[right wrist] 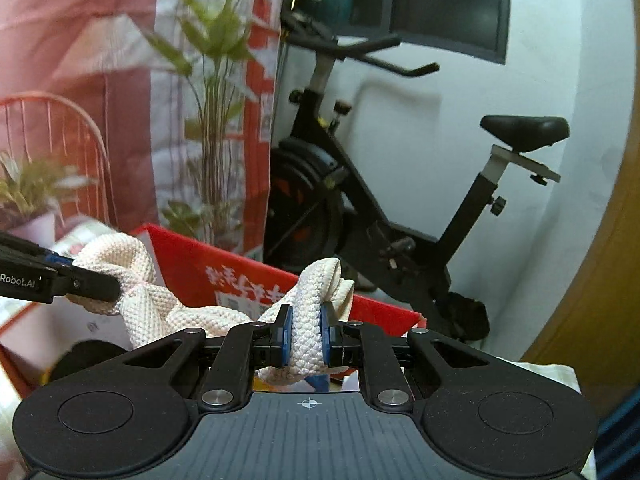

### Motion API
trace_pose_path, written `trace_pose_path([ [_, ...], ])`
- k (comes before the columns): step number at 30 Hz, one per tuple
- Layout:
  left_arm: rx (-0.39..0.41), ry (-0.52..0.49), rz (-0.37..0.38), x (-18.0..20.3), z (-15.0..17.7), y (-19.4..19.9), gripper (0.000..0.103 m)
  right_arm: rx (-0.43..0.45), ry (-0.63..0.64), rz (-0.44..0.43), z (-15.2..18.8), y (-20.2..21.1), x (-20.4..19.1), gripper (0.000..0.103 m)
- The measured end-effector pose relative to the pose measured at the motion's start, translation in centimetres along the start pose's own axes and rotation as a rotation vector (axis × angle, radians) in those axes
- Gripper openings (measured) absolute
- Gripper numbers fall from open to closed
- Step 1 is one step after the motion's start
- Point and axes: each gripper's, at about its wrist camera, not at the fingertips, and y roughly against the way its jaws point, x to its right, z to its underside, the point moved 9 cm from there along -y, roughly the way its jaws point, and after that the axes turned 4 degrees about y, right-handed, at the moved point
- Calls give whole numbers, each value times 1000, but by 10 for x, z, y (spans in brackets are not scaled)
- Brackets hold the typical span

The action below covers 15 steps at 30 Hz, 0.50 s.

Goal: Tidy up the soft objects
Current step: 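Lift the towel with both tools and carry it over the box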

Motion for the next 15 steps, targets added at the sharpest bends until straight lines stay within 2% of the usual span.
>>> trace_pose_path([
  [5,-50,-40,-9,3,4,-15,21,-57,22,-28,8,-17,-1,14],
  [6,-54,-50,-10,4,5,-16,23,-62,24,-32,9,-17,-1,18],
  [9,-52,-55,-14,2,4,-15,38,-59,13,-35,11,-15,1,30],
  [11,-45,-58,-9,4,2,-12,51,-57,13,-32,12,-12,1,32],
  [13,-35,-78,-13,7,1,-7,55,-56,17,-35,13,-6,0,38],
  [15,-24,-89,-14,9,0,0,63,-48,23,-41,13,3,-1,44],
])
